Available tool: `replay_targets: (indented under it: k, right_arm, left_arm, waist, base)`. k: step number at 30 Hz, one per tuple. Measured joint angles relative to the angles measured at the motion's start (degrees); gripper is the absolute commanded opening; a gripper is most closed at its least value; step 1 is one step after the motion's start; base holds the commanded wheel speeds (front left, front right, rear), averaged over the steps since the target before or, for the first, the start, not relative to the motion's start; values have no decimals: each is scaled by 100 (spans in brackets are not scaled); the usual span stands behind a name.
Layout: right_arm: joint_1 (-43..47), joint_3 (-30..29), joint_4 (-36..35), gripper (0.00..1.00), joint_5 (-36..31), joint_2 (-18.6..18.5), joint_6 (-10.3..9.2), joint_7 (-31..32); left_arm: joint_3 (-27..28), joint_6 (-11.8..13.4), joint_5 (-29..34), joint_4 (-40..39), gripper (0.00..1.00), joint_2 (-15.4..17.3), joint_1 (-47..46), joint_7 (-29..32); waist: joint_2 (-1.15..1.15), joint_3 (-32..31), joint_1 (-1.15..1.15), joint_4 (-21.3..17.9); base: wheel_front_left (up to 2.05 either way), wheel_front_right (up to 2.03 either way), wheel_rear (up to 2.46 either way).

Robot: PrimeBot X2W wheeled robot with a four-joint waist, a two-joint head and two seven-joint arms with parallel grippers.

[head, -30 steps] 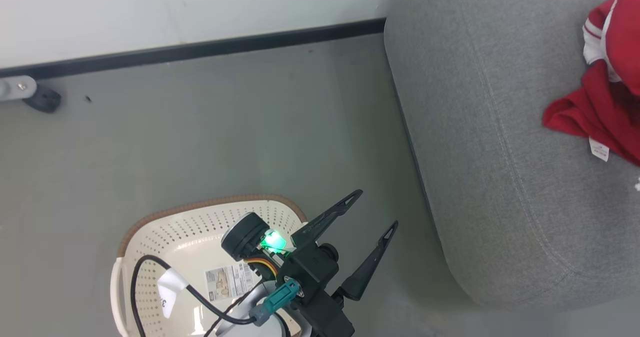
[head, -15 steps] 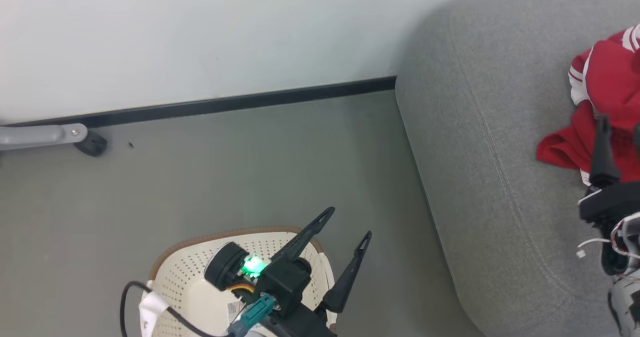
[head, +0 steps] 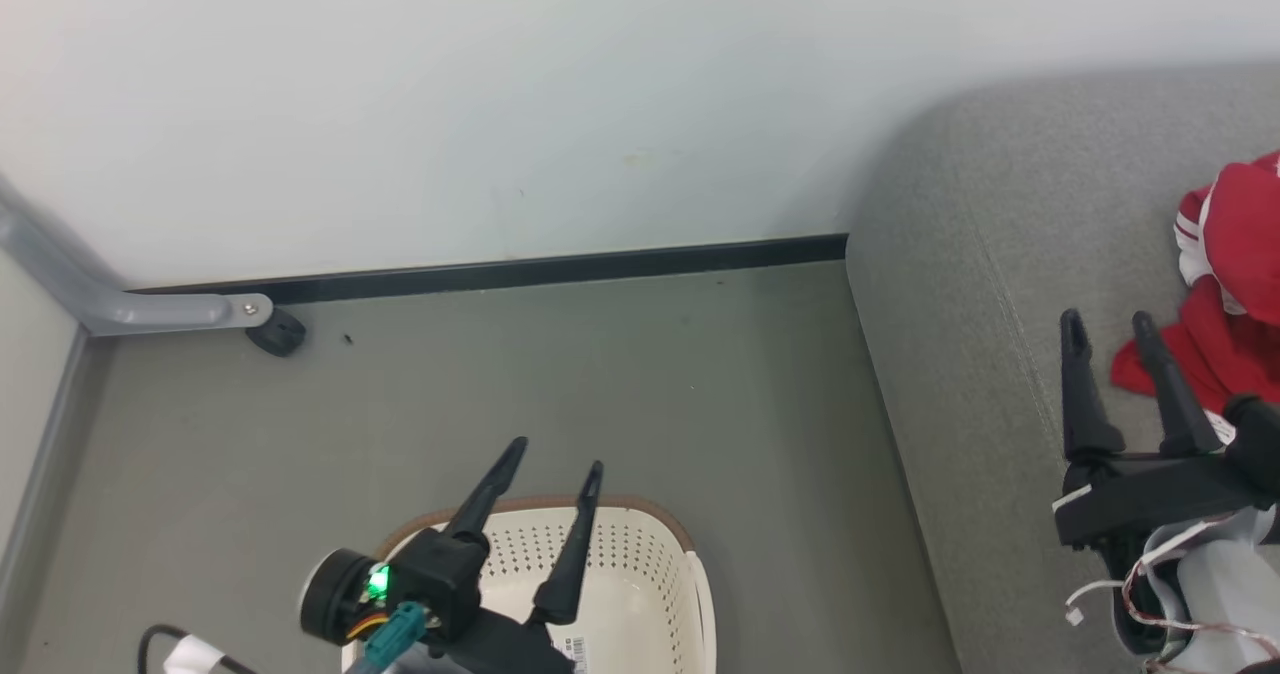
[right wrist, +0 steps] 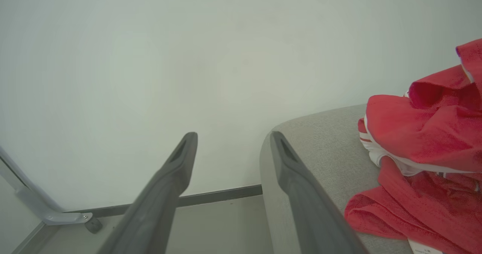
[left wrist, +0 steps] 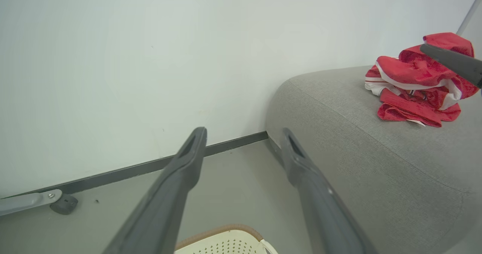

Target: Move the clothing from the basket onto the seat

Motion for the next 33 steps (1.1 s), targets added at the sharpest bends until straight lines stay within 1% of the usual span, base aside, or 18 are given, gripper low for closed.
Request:
replay_targets:
  k: [6,11,12,15,16,20,23,27,31,33]
  right_arm:
    - [404,89,-391,100,-13,112,-9,-1]
    - [733,165,-586,100,-60,196,-8,0]
    - [801,186,-601,100,-64,198,-8,0]
    - [1020,238,-659,100,-142,220,-12,0]
    - [1092,263,-676,100,-177,224,-52,0]
    - [1319,342,-754,100,-289,240,-107,0]
    - [1467,346,-787,100,-300,240,-112,0]
    - [1662,327,-875,100,-303,224,-187,0]
    - [1799,299,-992,100,-353,193,-256,0]
    - [1858,283,-1046,100,-353,177,-260,0]
  left_arm:
    - [437,54,-41,92,100,43,210,-58]
    - [778,66,-201,248,100,48,418,-86]
    - [828,101,-209,277,100,49,461,-111]
    - [990,101,-214,359,100,38,584,-129]
    - [1039,101,-214,376,100,37,623,-149]
    - [1217,101,-214,455,100,20,788,-166]
    - [1424,101,-209,557,100,-60,942,-207]
    - [1634,101,-188,606,100,-199,1096,-218]
    - [1793,101,-136,617,100,-258,1242,-255]
    - [1862,102,-104,619,100,-305,1317,-263]
  waist:
    - [0,-182,0,157]
    - [0,-328,1,243]
    - [0,-357,0,257]
    - [0,-447,0,294]
    - [0,-476,1,305]
    - [0,-589,0,345]
    - [0,-667,0,367]
    - [0,-760,0,399]
    - [0,-839,0,424]
    - [0,-857,0,431]
  base:
    - [0,0,0]
    - [0,0,0]
    - [0,0,0]
    - [0,0,0]
    - [0,0,0]
    - [0,0,0]
    - [0,0,0]
    - [0,0,0]
    - [0,0,0]
    - [0,0,0]
